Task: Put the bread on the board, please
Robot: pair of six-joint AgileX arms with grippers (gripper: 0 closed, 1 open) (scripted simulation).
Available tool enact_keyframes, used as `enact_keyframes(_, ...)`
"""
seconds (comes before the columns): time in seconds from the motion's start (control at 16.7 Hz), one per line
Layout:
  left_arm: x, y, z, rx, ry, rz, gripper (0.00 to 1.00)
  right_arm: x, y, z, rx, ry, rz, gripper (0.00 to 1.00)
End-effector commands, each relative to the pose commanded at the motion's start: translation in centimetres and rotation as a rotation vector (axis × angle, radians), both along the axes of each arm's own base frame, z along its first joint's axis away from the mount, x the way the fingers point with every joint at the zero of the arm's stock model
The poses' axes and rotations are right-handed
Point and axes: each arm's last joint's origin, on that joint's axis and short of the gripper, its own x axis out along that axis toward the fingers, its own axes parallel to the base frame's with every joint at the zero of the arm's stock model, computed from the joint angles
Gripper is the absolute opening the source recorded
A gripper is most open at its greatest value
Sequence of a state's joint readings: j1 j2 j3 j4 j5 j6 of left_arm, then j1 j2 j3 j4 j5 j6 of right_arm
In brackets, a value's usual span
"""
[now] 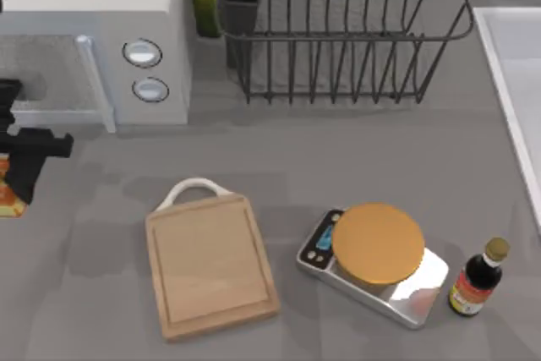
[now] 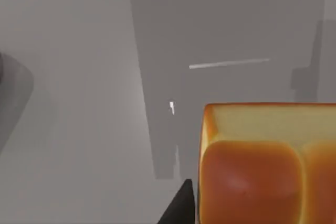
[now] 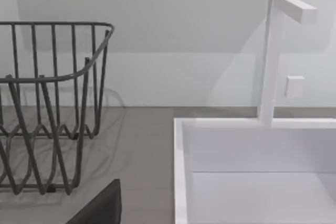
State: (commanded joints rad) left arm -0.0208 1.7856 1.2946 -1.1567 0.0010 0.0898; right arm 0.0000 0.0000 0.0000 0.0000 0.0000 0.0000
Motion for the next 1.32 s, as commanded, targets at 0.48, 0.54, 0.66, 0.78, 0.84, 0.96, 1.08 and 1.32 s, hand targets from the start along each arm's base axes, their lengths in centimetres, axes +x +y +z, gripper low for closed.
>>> enact_keyframes(0.48,-1.6,-4.9,-3.6,0.14,0.131,0.528,0.0,0.0,0.0,0.0,0.0,0.0,0.0,1.0)
enact_keyframes(0.54,-1.7,-5.6,-3.9,0.169,0.132,0.616,0.0,0.0,0.0,0.0,0.0,0.0,0.0,1.0)
enact_keyframes(0.66,-2.0,-6.9,-4.4,0.227,0.124,0.796,0.0,0.0,0.0,0.0,0.0,0.0,0.0,1.0)
enact_keyframes(0.78,-2.2,-8.3,-4.7,0.275,0.099,0.975,0.0,0.0,0.0,0.0,0.0,0.0,0.0,1.0)
enact_keyframes(0.84,-2.2,-9.0,-4.8,0.292,0.082,1.062,0.0,0.0,0.0,0.0,0.0,0.0,0.0,1.0)
enact_keyframes(0.96,-2.2,-10.6,-4.9,0.31,0.043,1.223,0.0,0.0,0.0,0.0,0.0,0.0,0.0,1.0)
enact_keyframes(1.08,-2.1,-12.4,-4.8,0.303,0.005,1.363,0.0,0.0,0.0,0.0,0.0,0.0,0.0,1.0)
enact_keyframes(1.32,-2.0,-16.3,-3.8,0.214,-0.046,1.565,0.0,0.0,0.0,0.0,0.0,0.0,0.0,1.0)
